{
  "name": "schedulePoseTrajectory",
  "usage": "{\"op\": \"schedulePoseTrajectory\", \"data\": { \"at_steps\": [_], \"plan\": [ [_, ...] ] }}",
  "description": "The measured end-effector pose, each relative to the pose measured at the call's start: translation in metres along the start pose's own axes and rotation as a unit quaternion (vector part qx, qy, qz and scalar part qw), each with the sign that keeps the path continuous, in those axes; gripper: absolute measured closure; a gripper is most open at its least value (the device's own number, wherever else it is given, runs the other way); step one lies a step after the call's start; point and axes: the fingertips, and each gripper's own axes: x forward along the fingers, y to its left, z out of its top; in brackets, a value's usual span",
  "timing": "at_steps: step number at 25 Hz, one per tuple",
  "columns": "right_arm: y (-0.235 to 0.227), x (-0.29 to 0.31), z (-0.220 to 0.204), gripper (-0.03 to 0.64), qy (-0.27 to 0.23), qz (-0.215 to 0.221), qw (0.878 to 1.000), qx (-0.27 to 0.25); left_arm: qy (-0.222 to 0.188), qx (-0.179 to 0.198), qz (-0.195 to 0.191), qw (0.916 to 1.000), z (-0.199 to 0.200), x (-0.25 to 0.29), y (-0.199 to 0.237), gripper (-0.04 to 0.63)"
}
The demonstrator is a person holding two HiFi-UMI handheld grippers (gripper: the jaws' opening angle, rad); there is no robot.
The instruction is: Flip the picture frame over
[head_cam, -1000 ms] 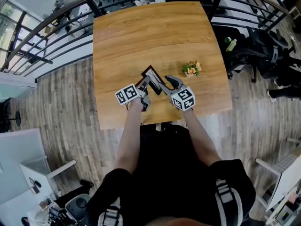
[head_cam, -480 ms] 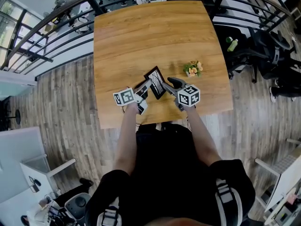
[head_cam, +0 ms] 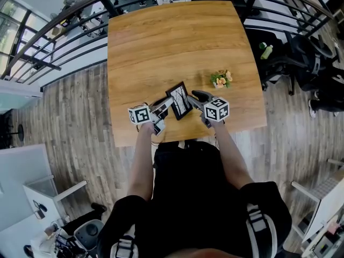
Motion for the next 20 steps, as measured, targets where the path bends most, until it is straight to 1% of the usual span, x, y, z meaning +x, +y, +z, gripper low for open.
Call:
{"op": "schedulePoseTrajectory", "data": {
  "at_steps": [4,8,12,17,20],
  "plan": [
    [0.003,0.002,-0.007,0.443,0.011,0.019,1.0,0.018,0.004,0.004,-0.011,0.9999,-0.003,-0.004,-0.001,0.505],
    [0.009,0.002,-0.012,0.439,0.02,0.047,0.998,0.033,0.012,0.008,-0.052,0.9985,-0.003,-0.003,-0.02,0.506],
    [0.015,0.002,-0.009,0.443,0.014,0.082,0.995,0.052,0.007,0.0,-0.085,0.9963,0.002,-0.003,-0.031,0.506],
    [0.026,-0.002,-0.01,0.487,0.009,0.135,0.987,0.088,0.003,-0.002,-0.1,0.995,0.003,-0.004,-0.036,0.508],
    [0.029,-0.002,-0.012,0.496,0.011,0.147,0.983,0.105,0.001,-0.004,-0.105,0.9945,0.003,-0.006,-0.038,0.508]
  ]
}}
